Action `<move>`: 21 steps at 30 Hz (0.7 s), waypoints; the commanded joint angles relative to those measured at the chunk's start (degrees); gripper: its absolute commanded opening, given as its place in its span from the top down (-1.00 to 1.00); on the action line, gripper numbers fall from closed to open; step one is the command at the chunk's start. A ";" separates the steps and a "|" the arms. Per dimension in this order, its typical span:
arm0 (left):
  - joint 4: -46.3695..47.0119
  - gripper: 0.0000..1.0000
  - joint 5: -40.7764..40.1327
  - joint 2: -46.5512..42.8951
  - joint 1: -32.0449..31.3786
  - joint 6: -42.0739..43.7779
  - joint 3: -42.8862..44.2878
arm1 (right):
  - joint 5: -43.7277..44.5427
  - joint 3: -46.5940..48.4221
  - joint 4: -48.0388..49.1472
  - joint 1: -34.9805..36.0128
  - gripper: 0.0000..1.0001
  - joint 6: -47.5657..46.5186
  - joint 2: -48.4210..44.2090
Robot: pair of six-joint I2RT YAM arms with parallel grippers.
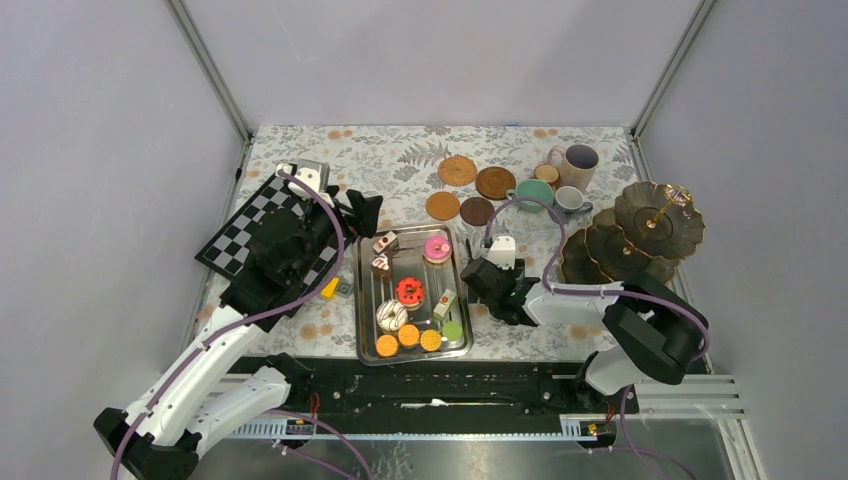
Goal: Serve the afternoon tea
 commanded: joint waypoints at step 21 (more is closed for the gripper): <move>3.40 -0.98 2.00 0.89 -0.16 -1.22 0.78 | -22.56 19.25 -38.96 -2.91 -0.55 -7.78 -21.18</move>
